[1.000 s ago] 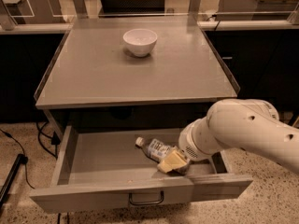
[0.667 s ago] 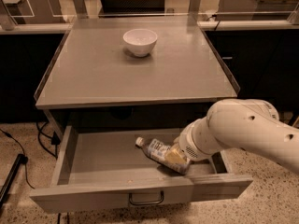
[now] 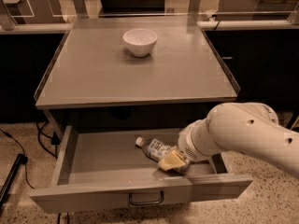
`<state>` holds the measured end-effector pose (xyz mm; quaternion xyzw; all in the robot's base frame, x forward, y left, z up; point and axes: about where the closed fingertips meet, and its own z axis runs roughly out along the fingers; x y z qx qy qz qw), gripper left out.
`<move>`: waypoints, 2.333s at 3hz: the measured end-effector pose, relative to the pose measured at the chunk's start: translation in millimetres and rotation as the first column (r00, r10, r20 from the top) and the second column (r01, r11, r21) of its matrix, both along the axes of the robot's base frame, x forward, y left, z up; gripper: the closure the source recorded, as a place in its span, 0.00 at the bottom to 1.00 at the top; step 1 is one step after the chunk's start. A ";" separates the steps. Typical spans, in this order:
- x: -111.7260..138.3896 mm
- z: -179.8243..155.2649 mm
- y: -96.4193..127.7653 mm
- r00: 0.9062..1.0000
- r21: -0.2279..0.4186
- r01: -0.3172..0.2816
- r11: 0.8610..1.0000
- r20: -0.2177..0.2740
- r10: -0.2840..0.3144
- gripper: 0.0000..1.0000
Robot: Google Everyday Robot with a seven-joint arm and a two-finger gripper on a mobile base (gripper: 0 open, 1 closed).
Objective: Pick blue plastic bottle from top drawer and place on counter
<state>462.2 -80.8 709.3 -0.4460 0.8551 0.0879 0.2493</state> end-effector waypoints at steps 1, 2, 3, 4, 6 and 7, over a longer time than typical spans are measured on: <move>6.2 -7.1 0.6 0.999 0.008 0.018 1.000 0.030 -0.018 0.23; 13.8 -15.9 1.2 0.998 0.016 0.034 0.999 0.050 -0.035 0.23; 24.1 -31.2 1.9 0.997 0.019 0.051 0.999 0.054 -0.052 0.22; 31.2 -50.8 1.1 0.997 0.019 0.059 0.998 0.047 -0.059 0.15; 35.2 -94.8 -8.6 0.996 0.001 0.091 0.996 0.002 -0.091 0.13; 35.2 -94.8 -8.7 0.996 0.001 0.091 0.996 0.002 -0.091 0.39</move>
Offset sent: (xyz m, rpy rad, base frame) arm 0.0243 0.0004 -0.0301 0.0273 -0.0715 -0.0596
